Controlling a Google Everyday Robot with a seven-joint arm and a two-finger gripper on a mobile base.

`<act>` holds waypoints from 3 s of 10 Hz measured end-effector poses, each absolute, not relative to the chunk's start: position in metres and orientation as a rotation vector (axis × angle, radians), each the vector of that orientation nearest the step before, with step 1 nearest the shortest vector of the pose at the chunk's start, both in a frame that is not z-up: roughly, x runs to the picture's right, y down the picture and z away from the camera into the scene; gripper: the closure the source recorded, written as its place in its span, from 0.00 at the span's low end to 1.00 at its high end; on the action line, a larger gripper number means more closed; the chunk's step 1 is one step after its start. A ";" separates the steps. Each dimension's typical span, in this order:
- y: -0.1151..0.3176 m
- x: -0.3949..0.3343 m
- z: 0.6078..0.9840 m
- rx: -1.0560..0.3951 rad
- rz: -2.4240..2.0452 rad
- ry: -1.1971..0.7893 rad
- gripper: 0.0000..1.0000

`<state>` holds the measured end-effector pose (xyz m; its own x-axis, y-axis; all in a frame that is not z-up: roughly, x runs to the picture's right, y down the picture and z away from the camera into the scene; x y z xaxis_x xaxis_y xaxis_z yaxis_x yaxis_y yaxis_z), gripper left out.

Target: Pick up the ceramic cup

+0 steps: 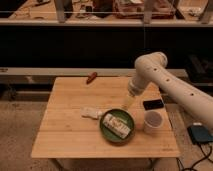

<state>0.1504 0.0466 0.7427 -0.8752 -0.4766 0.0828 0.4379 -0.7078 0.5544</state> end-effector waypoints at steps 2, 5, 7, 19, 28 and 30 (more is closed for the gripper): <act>0.063 0.196 0.735 0.020 -2.445 -0.775 0.20; 0.069 0.243 0.726 0.007 -2.333 -0.727 0.20; 0.068 0.242 0.726 0.011 -2.332 -0.727 0.20; 0.046 0.371 0.746 -0.198 -2.250 -0.290 0.20; 0.059 0.359 0.791 -0.215 -2.231 -0.280 0.20; 0.052 0.358 0.793 -0.235 -2.229 -0.279 0.20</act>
<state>0.3577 0.0522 0.7929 -0.6173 -0.7413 0.2635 0.7834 -0.6100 0.1188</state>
